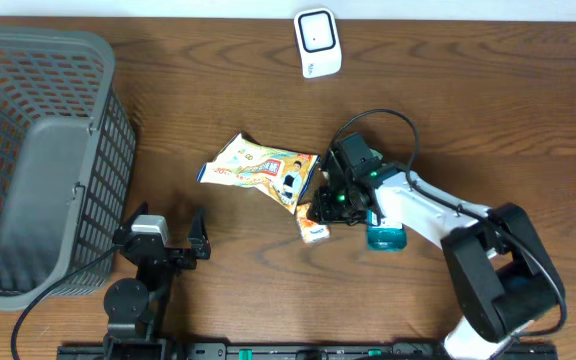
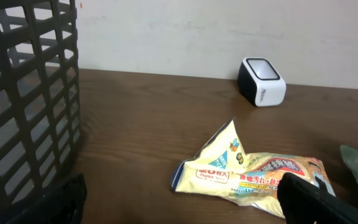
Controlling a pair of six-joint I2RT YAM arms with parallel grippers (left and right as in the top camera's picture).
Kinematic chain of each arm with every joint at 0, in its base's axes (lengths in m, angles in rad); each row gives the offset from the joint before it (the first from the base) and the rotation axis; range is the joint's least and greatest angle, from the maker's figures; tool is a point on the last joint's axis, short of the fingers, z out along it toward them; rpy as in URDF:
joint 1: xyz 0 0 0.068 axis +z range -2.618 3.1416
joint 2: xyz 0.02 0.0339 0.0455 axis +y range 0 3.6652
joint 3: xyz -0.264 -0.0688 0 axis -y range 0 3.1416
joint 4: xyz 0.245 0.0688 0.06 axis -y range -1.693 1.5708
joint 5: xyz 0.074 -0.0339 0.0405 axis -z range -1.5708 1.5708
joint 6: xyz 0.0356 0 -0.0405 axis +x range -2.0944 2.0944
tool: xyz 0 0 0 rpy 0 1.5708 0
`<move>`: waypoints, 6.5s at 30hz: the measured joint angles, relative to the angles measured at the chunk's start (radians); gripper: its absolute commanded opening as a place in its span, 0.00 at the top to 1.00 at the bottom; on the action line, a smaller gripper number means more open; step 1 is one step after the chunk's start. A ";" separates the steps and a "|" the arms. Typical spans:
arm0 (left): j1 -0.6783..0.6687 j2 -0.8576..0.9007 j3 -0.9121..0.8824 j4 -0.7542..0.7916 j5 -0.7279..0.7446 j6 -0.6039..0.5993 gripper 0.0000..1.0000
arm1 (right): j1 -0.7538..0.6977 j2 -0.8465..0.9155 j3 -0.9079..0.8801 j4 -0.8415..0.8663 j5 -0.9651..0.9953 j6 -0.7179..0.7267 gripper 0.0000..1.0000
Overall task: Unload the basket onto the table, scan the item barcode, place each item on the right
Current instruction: 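Lower the right gripper and grasp the orange tissue box, then lift the orange box and hold it over the white scanner, then carry the orange box right and set it at the table's right edge, then move the right gripper to the green wipes pack and grasp it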
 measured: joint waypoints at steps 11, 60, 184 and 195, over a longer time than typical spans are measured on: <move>0.000 0.000 0.000 0.000 0.000 0.000 0.02 | -0.131 0.066 -0.028 -0.045 -0.396 -0.108 0.99; 0.000 0.000 0.000 0.000 0.000 0.000 0.02 | -0.249 -0.246 -0.041 -0.679 -1.091 -0.742 0.99; 0.000 0.000 0.000 0.000 0.000 0.000 0.02 | -0.729 0.143 1.312 -0.895 -0.024 -0.275 0.01; 0.000 0.000 0.000 0.000 0.000 0.000 0.02 | -0.126 0.303 1.214 -0.979 0.396 -0.105 0.17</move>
